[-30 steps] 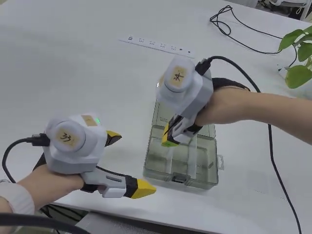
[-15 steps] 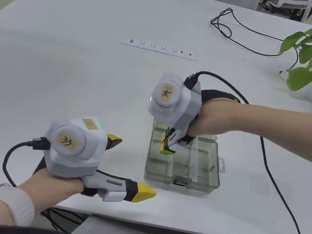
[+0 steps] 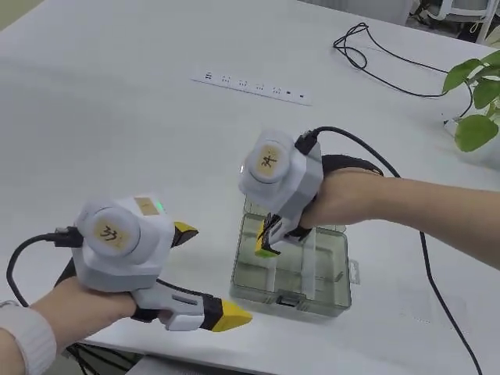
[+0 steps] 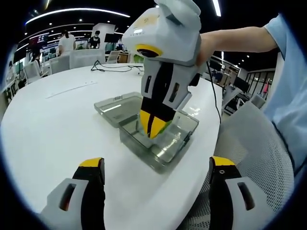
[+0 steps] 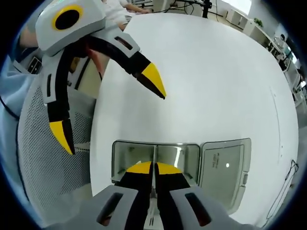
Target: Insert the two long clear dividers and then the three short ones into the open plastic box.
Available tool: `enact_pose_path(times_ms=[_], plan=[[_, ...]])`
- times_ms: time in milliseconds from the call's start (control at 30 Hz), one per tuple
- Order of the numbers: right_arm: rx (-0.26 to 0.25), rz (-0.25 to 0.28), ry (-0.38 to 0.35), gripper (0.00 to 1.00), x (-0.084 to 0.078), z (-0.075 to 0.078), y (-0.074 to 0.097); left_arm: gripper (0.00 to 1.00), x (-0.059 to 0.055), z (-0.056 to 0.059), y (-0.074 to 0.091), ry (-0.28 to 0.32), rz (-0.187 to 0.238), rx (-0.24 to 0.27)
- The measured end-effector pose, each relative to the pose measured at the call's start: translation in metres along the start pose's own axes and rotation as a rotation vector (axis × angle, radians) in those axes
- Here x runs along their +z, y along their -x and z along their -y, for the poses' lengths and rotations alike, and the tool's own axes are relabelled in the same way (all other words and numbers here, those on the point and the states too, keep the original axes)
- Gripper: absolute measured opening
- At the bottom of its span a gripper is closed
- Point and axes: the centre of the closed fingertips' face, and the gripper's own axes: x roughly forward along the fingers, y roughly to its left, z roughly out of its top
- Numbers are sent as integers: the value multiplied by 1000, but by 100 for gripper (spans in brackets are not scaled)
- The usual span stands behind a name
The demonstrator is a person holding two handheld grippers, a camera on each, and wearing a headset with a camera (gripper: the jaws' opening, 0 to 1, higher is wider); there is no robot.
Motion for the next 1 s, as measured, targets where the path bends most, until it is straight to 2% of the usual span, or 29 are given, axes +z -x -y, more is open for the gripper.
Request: enact_pose_path(times_ms=[67, 133, 400, 600, 800, 833, 900, 1000], plan=[[-27, 33, 8, 8, 4, 5, 3, 92, 1, -1, 1, 0, 2, 2], [-7, 80, -5, 17, 10, 3, 6, 92, 1, -1, 1, -1, -1, 5], [-22, 145, 10, 41, 10, 3, 20, 92, 1, 1, 3, -10, -10, 7], [-34, 231, 3, 69, 11, 1, 25, 92, 4, 0, 4, -12, -6, 12], [-51, 285, -28, 86, 5, -3, 25, 92, 7, 0, 6, -24, -10, 19], [-57, 322, -29, 90, 8, -4, 26, 92, 8, 0, 6, -27, -10, 20], [-79, 344, -65, 99, 7, -1, 29, 92, 9, 0, 6, -30, -10, 19], [-87, 365, -86, 100, 4, -1, 32, 92, 11, 1, 6, -31, -9, 21]])
